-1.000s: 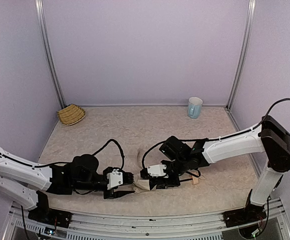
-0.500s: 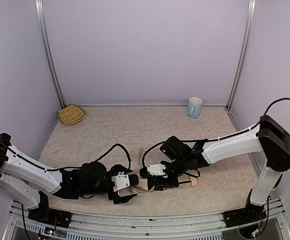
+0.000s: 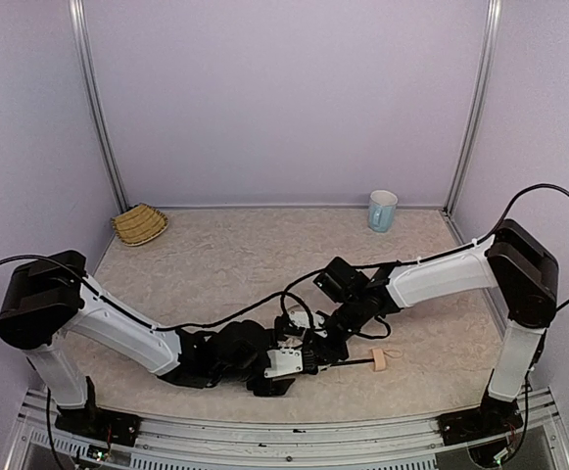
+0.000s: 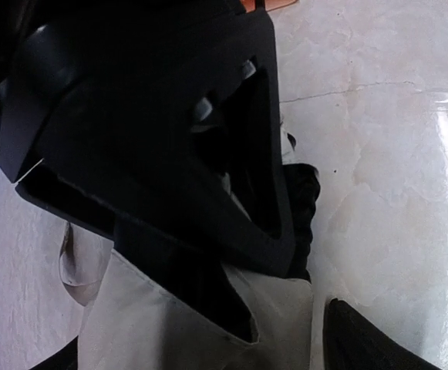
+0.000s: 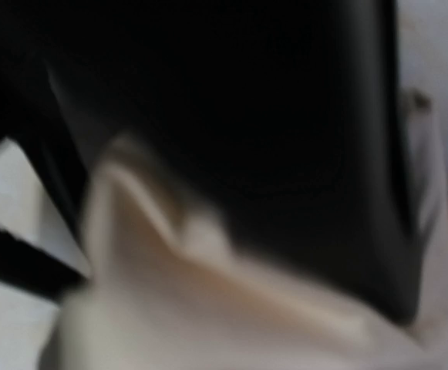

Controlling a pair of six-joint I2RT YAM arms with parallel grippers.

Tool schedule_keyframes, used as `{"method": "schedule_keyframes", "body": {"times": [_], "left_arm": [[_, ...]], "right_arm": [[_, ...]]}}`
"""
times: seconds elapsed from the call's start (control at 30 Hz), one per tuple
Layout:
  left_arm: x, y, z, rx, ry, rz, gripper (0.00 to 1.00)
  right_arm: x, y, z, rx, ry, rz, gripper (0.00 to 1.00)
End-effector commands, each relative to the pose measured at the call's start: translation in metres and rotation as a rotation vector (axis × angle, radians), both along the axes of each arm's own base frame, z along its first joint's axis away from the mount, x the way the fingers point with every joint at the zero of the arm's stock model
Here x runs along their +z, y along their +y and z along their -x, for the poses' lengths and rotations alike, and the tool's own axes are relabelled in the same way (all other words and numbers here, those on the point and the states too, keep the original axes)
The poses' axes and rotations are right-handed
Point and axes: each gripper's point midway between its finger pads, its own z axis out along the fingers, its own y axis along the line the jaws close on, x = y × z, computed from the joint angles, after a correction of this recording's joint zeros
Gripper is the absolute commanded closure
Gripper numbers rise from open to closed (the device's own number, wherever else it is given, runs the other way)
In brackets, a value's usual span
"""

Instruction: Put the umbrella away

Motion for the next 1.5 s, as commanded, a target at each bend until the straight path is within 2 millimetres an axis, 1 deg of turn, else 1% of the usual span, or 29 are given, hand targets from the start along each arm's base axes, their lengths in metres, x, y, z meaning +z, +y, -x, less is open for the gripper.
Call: {"method": "schedule_keyframes", "body": {"times": [0.0, 0.03, 0.1, 0.2, 0.27, 0.3, 0.37, 0.4, 0.5, 0.6, 0.67, 0.77, 0.87, 0.9, 0.93, 0.97, 1.07, 1.17, 1.2, 1.23, 1.3, 1.33, 1.37, 1.47], "left_arm": [[-0.059, 0.036, 0.013, 0.002, 0.131, -0.281, 0.21], [-0.063, 0.04, 0.013, 0.011, 0.153, -0.303, 0.25], [-0.069, 0.048, 0.013, 0.031, 0.192, -0.341, 0.28], [-0.084, 0.058, 0.019, 0.028, 0.248, -0.421, 0.26], [-0.09, 0.057, 0.02, 0.019, 0.269, -0.448, 0.27], [-0.093, 0.057, 0.02, 0.018, 0.279, -0.46, 0.32], [-0.096, 0.056, 0.019, 0.027, 0.3, -0.468, 0.54], [-0.096, 0.057, 0.017, 0.035, 0.305, -0.47, 0.57], [-0.098, 0.061, 0.017, 0.038, 0.314, -0.478, 0.6], [-0.105, 0.07, 0.017, 0.05, 0.323, -0.511, 0.79], [-0.111, 0.075, 0.016, 0.065, 0.326, -0.534, 0.82], [-0.117, 0.082, 0.018, 0.086, 0.339, -0.55, 0.83], [-0.115, 0.084, 0.02, 0.092, 0.339, -0.543, 0.86], [-0.114, 0.084, 0.021, 0.092, 0.331, -0.536, 0.89], [-0.112, 0.082, 0.022, 0.089, 0.318, -0.53, 0.94], [-0.111, 0.082, 0.022, 0.084, 0.302, -0.525, 1.0], [-0.108, 0.08, 0.024, 0.08, 0.256, -0.517, 1.0], [-0.106, 0.08, 0.023, 0.084, 0.232, -0.517, 1.0], [-0.104, 0.078, 0.022, 0.084, 0.221, -0.514, 1.0], [-0.102, 0.077, 0.022, 0.086, 0.208, -0.51, 1.0], [-0.098, 0.072, 0.024, 0.071, 0.16, -0.509, 1.0], [-0.095, 0.069, 0.027, 0.058, 0.132, -0.515, 1.0], [-0.095, 0.069, 0.029, 0.044, 0.103, -0.532, 1.0], [-0.099, 0.067, 0.034, 0.031, 0.107, -0.569, 1.0]], "right_arm": [[-0.034, -0.026, 0.019, -0.058, 0.227, 0.125, 1.0], [-0.032, -0.026, 0.013, -0.086, 0.241, 0.114, 0.98], [-0.028, -0.028, 0.004, -0.124, 0.262, 0.084, 0.93], [-0.016, -0.023, 0.0, -0.13, 0.274, 0.027, 0.88], [-0.009, -0.017, 0.001, -0.121, 0.288, -0.008, 0.82], [-0.007, -0.015, 0.0, -0.121, 0.291, -0.016, 0.78], [-0.003, -0.013, -0.004, -0.132, 0.288, -0.026, 0.67], [0.001, -0.014, -0.006, -0.139, 0.286, -0.036, 0.61], [0.015, -0.018, -0.013, -0.169, 0.278, -0.089, 0.41], [0.028, -0.024, -0.017, -0.19, 0.276, -0.136, 0.34], [0.031, -0.029, -0.02, -0.208, 0.266, -0.138, 0.31], [0.032, -0.042, -0.019, -0.225, 0.251, -0.09, 0.29], [0.046, -0.058, -0.022, -0.255, 0.216, -0.066, 0.28], [0.054, -0.063, -0.026, -0.274, 0.201, -0.065, 0.28], [0.061, -0.069, -0.032, -0.296, 0.178, -0.064, 0.28], [0.068, -0.074, -0.042, -0.33, 0.148, -0.067, 0.27], [0.094, -0.086, -0.08, -0.447, 0.059, -0.12, 0.25], [0.114, -0.09, -0.133, -0.635, 0.006, -0.199, 0.23], [0.119, -0.087, -0.147, -0.695, 0.007, -0.226, 0.24], [0.119, -0.083, -0.157, -0.742, 0.025, -0.248, 0.25], [0.116, -0.068, -0.167, -0.788, 0.122, -0.318, 0.32], [0.11, -0.06, -0.167, -0.797, 0.179, -0.338, 0.37], [0.105, -0.052, -0.17, -0.802, 0.207, -0.36, 0.39], [0.076, -0.038, -0.172, -0.825, 0.303, -0.341, 0.41]]}}
